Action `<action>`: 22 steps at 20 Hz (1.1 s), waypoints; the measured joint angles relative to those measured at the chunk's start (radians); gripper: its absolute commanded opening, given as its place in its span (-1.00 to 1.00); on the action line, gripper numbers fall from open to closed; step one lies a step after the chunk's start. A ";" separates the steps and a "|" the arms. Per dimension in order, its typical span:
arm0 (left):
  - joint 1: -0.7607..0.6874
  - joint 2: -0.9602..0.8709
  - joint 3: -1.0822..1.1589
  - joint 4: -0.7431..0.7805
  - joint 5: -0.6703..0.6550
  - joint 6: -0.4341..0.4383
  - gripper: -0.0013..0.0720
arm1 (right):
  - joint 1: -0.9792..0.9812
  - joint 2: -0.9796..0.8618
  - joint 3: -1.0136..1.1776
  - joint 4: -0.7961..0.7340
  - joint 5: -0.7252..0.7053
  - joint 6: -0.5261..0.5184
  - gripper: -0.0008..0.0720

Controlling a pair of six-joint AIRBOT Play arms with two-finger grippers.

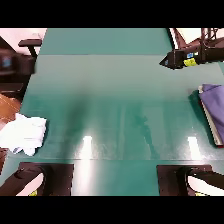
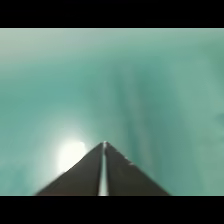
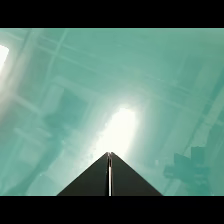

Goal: Fold the shirts.

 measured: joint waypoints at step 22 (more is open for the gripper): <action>0.326 0.063 -0.634 0.083 0.054 -0.056 -0.91 | 0.000 0.013 0.000 0.000 0.001 0.000 -0.93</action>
